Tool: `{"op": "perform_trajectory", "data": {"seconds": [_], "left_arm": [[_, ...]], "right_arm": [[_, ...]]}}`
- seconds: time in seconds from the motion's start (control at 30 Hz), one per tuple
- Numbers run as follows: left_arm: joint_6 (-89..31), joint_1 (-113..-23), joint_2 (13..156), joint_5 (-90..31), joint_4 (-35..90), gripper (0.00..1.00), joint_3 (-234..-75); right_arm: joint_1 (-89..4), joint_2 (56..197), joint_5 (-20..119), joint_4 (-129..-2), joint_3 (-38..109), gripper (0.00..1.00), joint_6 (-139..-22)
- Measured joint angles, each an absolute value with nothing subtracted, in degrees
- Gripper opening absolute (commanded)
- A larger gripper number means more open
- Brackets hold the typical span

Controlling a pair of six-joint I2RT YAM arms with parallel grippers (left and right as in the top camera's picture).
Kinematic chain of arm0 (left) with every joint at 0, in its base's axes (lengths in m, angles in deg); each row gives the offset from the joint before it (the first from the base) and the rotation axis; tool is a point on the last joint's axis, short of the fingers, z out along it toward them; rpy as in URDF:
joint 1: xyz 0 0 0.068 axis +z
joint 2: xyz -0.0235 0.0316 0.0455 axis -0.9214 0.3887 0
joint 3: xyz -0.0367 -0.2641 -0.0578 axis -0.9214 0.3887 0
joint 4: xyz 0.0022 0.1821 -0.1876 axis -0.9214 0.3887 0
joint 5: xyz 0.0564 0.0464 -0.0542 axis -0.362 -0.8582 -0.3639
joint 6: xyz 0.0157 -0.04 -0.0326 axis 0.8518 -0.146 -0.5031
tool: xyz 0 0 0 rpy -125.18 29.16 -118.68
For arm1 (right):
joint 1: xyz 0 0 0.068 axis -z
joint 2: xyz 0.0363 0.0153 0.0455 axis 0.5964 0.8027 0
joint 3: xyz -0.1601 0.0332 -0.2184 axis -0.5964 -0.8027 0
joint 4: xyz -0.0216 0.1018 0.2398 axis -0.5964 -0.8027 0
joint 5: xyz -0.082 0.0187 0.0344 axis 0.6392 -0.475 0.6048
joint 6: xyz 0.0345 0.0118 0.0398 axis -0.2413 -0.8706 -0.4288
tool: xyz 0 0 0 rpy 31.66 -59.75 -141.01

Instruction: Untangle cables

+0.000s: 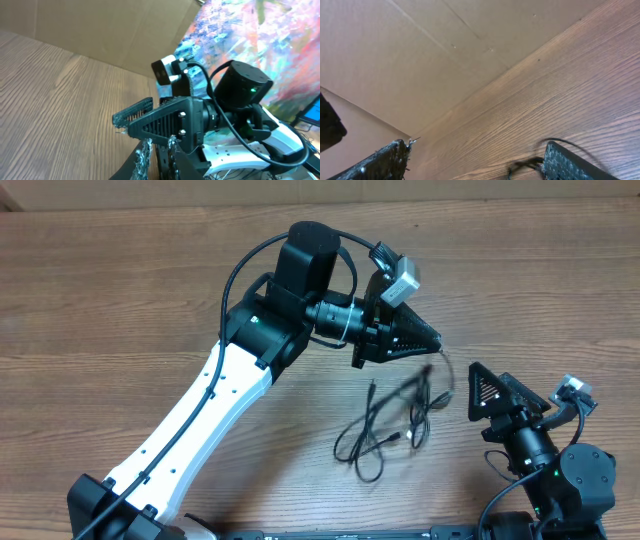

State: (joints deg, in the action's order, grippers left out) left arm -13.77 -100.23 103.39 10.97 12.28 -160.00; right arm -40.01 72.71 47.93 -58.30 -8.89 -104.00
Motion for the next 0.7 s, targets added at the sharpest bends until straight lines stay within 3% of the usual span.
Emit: {"op": "perform_trajectory", "data": {"seconds": [0.13,0.23,0.6,0.67,0.7], "left_arm": [[-13.64,-100.23,103.28,7.32,16.00,0.11,-160.02],[-12.73,-100.10,103.15,1.98,21.77,0.19,-160.07],[-10.85,-99.99,103.31,-36.42,47.98,0.27,-160.24],[-11.48,-99.46,103.92,-41.88,50.25,0.38,-160.24],[-12.03,-99.18,104.33,-43.68,50.82,0.48,-160.24]], "right_arm": [[-40.01,72.71,47.95,-58.30,-8.89,0.86,-103.98],[-40.04,72.71,47.95,-58.26,-8.89,0.86,-104.00],[-40.01,72.73,47.95,-58.35,-8.89,0.90,-104.00],[-40.04,72.73,47.95,-58.33,-8.89,0.90,-103.98],[-40.04,72.73,47.95,-58.30,-8.89,0.90,-104.00]]}}
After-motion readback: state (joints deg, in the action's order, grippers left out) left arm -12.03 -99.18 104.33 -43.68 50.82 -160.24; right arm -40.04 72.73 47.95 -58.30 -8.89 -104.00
